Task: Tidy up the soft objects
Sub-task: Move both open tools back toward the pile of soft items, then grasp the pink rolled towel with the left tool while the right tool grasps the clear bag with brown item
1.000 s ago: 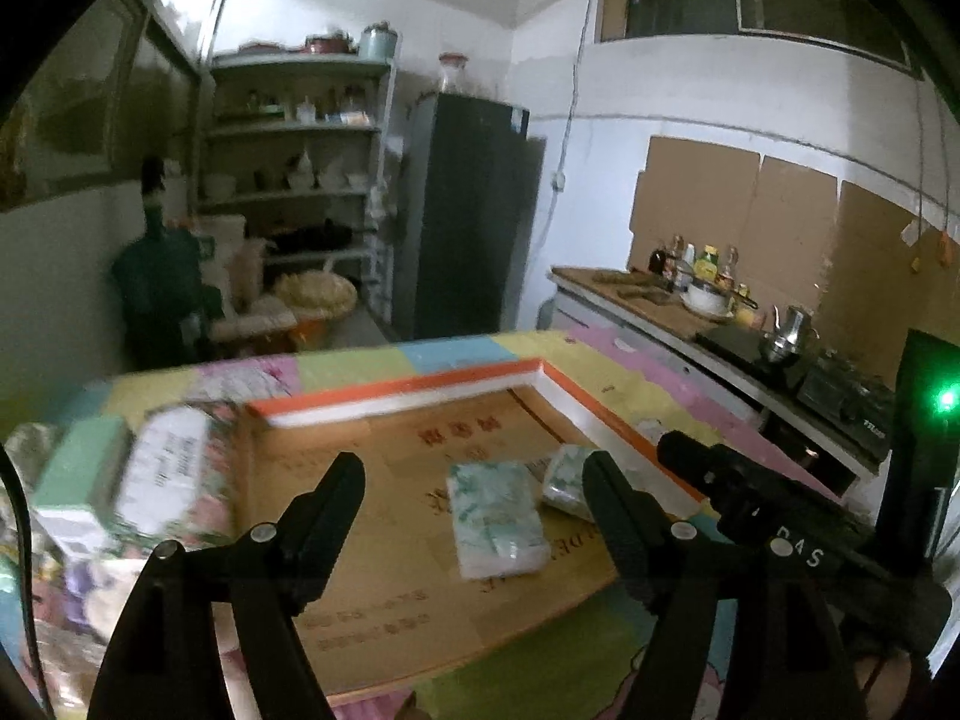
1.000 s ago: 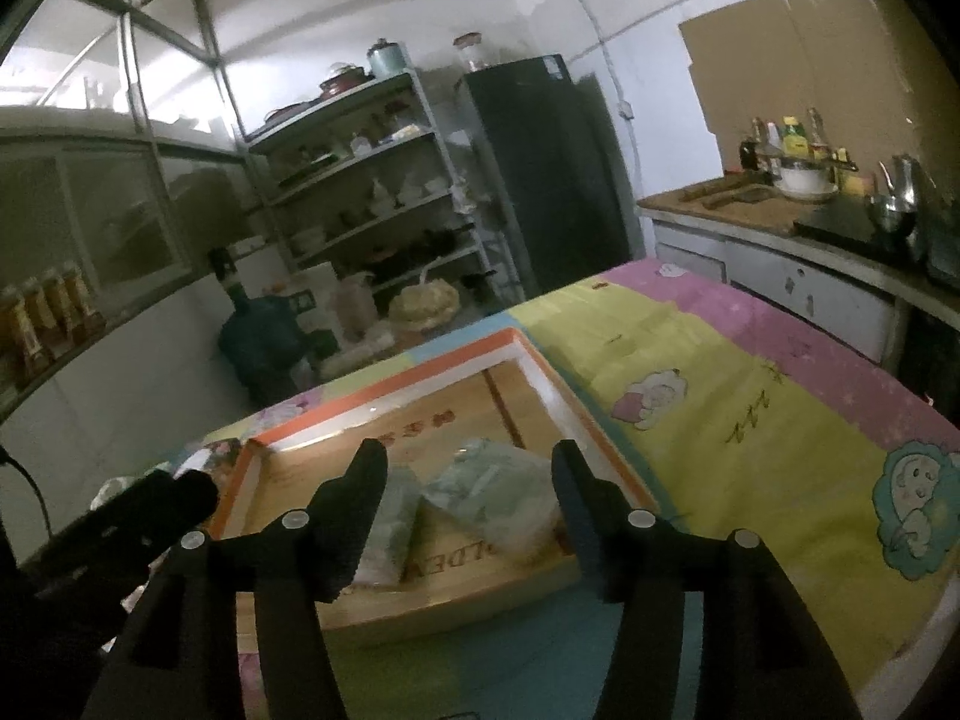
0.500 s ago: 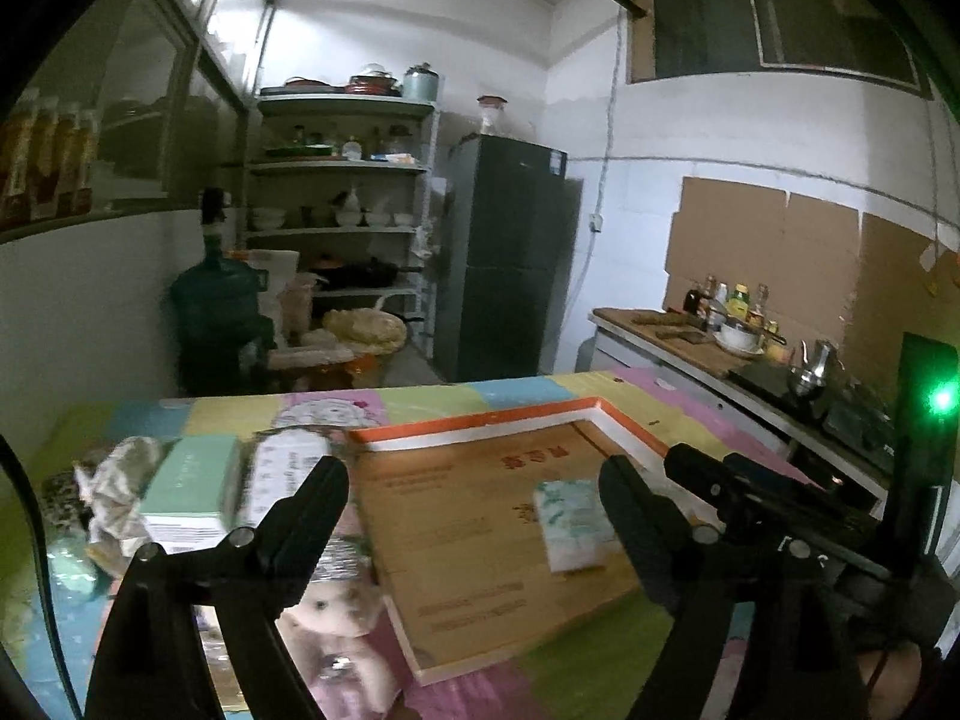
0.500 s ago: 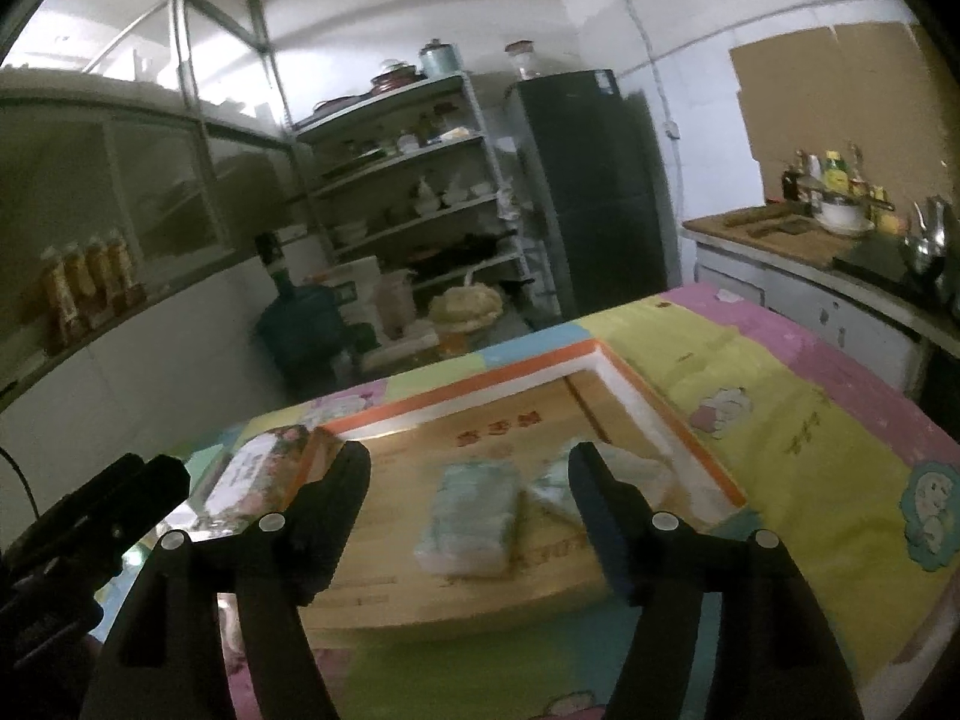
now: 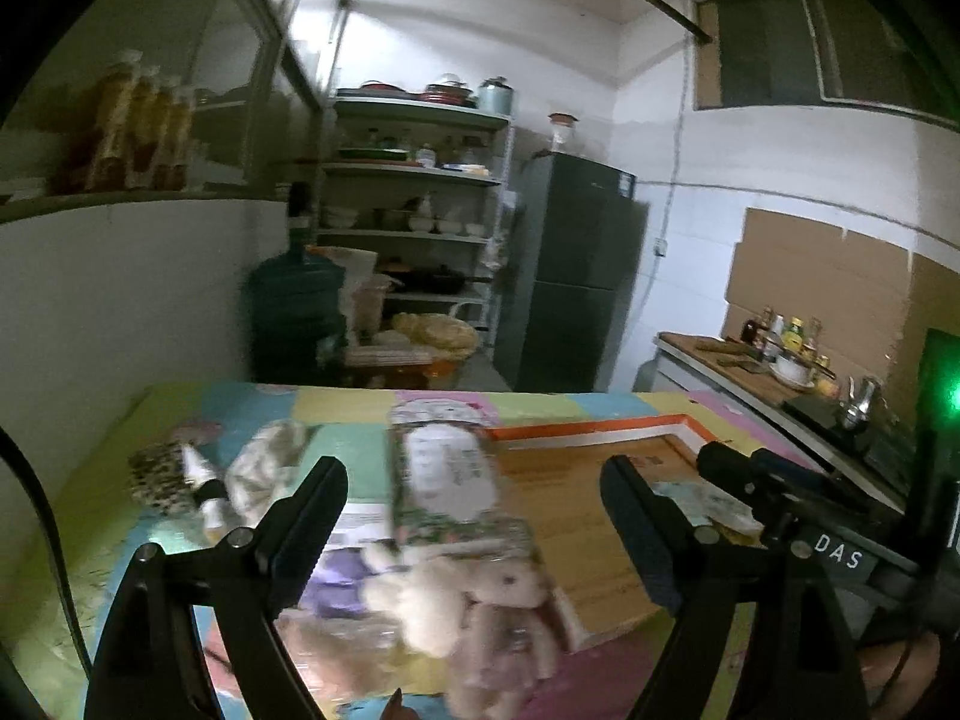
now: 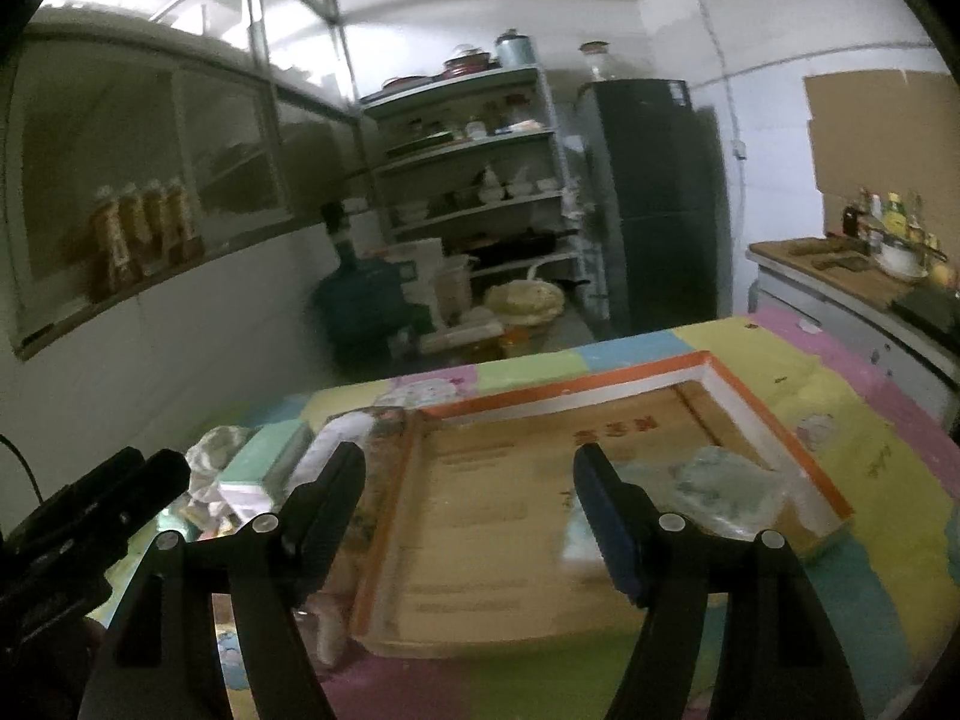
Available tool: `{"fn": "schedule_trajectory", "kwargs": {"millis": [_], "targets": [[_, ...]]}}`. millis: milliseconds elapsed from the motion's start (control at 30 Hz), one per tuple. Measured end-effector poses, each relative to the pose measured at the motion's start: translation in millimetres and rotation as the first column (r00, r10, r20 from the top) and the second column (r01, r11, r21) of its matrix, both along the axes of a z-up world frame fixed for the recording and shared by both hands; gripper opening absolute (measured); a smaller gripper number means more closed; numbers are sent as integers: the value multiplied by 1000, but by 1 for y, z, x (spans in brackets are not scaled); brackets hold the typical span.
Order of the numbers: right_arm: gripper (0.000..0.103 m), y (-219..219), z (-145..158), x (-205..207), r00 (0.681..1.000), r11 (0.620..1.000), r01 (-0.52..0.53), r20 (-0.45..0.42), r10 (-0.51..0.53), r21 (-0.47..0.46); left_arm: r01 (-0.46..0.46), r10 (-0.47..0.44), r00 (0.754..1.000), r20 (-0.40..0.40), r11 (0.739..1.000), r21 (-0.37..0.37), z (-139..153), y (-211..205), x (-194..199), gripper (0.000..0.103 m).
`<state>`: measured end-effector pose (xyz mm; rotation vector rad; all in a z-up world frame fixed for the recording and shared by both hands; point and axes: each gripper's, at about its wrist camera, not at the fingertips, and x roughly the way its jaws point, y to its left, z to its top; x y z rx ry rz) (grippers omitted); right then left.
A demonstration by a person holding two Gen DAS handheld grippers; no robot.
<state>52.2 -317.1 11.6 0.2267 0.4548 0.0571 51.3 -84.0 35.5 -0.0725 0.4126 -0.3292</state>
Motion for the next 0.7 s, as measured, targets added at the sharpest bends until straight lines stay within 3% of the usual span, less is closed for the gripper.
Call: {"fn": "schedule_trajectory", "kwargs": {"millis": [367, 700], "targets": [[73, 60, -7, 14, 995, 994, -98, -35, 97, -43, -106, 104, 994, -34, 994, -36, -14, 70, 0, 86], [73, 104, -21, 17, 982, 982, -175, -78, 170, -63, -137, 133, 989, -67, 989, -58, -35, 118, -5, 86]]}}
